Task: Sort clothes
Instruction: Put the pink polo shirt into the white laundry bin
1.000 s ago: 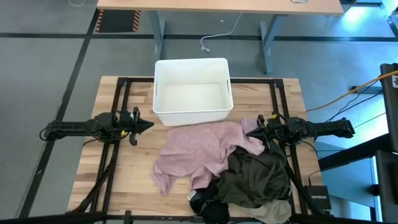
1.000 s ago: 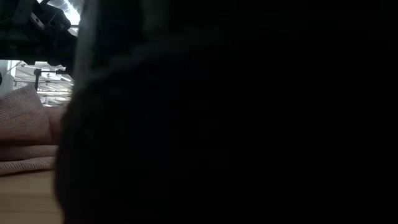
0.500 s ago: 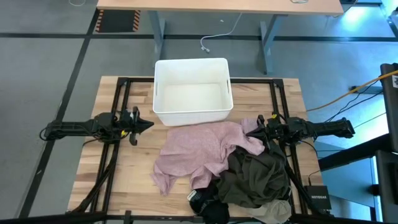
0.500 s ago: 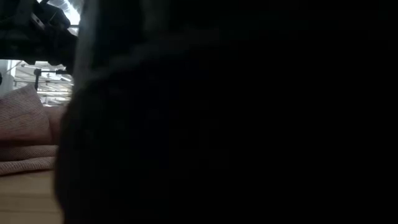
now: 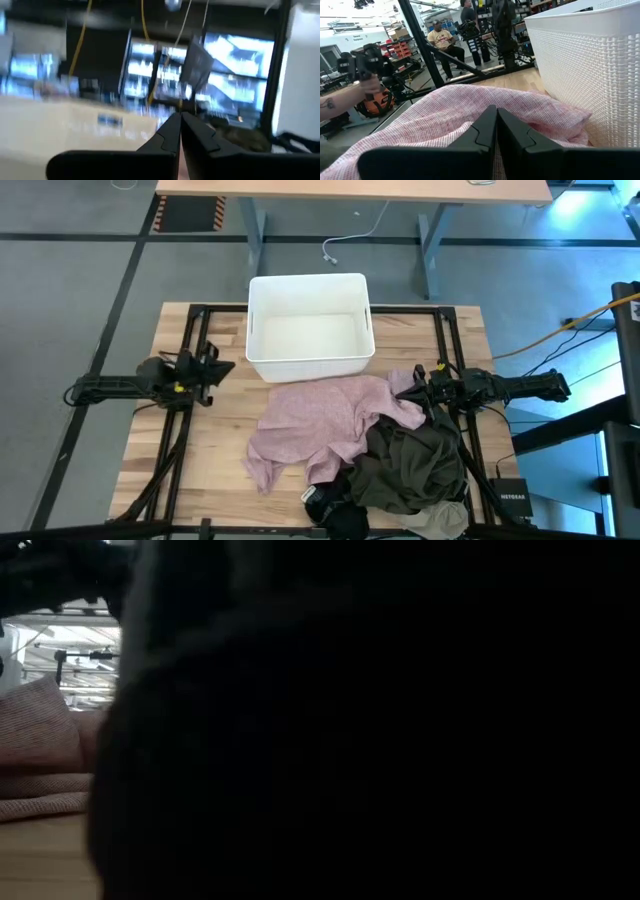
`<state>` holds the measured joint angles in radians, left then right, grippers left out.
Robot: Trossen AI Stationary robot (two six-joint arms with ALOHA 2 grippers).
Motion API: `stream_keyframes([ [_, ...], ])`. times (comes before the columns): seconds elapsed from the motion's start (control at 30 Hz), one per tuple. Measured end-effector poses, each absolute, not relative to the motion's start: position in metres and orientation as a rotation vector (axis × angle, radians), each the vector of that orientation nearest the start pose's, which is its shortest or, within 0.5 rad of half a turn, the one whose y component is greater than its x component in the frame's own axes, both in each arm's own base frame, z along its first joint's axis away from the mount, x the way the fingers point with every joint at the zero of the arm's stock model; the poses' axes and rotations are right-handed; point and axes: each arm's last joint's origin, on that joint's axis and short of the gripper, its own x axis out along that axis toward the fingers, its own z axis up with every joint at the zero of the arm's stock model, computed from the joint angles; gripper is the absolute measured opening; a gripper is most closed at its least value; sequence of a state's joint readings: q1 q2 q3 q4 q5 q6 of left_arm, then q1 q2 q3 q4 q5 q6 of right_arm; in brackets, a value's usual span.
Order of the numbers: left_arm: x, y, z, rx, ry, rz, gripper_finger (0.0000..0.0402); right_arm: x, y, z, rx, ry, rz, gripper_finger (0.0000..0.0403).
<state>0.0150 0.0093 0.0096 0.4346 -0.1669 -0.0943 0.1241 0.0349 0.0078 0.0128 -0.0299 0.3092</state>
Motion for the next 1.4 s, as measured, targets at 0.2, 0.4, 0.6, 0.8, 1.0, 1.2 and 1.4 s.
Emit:
stream_keyframes([
  [0.2, 0.076, 0.006, 0.245, -0.006, -0.585, 0.189, 0.0008, 0.099, 0.013, 0.165, 0.308, 0.038, 0.151, 0.003],
  [0.4, 0.09, 0.006, 0.291, 0.133, -0.518, 0.218, 0.0008, 0.099, 0.013, 0.165, 0.308, 0.038, 0.151, 0.003],
  [0.6, 0.142, 0.007, 0.327, 0.394, -0.243, 0.231, 0.0008, 0.099, 0.013, 0.165, 0.308, 0.038, 0.15, 0.003],
  [0.8, 0.203, 0.008, 0.349, 0.633, -0.125, 0.236, 0.0008, 0.098, 0.013, 0.165, 0.308, 0.038, 0.151, 0.003],
  [1.0, 0.25, 0.01, 0.379, 0.569, -0.151, 0.293, 0.0036, 0.098, 0.013, 0.165, 0.308, 0.037, 0.151, 0.003],
  [1.2, 0.295, 0.009, 0.378, 0.443, -0.087, 0.257, 0.0124, 0.099, 0.013, 0.165, 0.308, 0.038, 0.151, 0.003],
  [1.4, 0.336, 0.001, 0.366, 0.324, 0.129, 0.185, 0.0212, 0.098, 0.013, 0.165, 0.308, 0.038, 0.151, 0.003],
])
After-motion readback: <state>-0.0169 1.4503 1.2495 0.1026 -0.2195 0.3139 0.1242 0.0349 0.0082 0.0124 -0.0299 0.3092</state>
